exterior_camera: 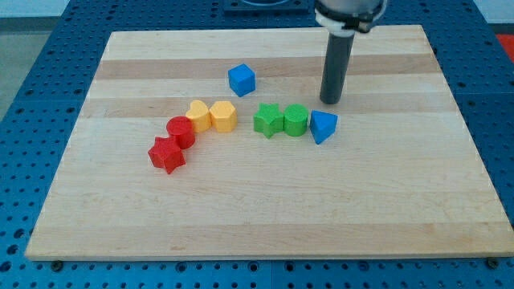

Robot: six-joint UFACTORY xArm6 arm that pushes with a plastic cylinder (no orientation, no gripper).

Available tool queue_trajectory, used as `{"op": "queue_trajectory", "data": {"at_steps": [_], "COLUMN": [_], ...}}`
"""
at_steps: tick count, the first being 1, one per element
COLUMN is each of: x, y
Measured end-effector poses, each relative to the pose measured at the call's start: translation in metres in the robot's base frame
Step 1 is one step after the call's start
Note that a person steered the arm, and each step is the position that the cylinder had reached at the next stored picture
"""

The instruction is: Move the blue blocks to the right of the green blocks

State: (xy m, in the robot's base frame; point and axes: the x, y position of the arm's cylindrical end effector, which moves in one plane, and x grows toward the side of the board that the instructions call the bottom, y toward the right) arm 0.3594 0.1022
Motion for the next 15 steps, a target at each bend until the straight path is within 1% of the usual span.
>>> {"op": "queue_trajectory", "data": {"at_steps": [1,2,3,4,5,6,7,8,9,10,11,13,14,15], "x": [-0.041,-0.078,-0.094,-0.087,-0.058,-0.04,-0.02,-0.033,-0.052,-0.023,0.005,0.034,0.034,0.025], "y": [-0.011,-0.052,-0.131,-0.212,-0.208,-0.136,-0.049,-0.052,-0.105,-0.139,-0.132,-0.023,-0.043,-0.093]}}
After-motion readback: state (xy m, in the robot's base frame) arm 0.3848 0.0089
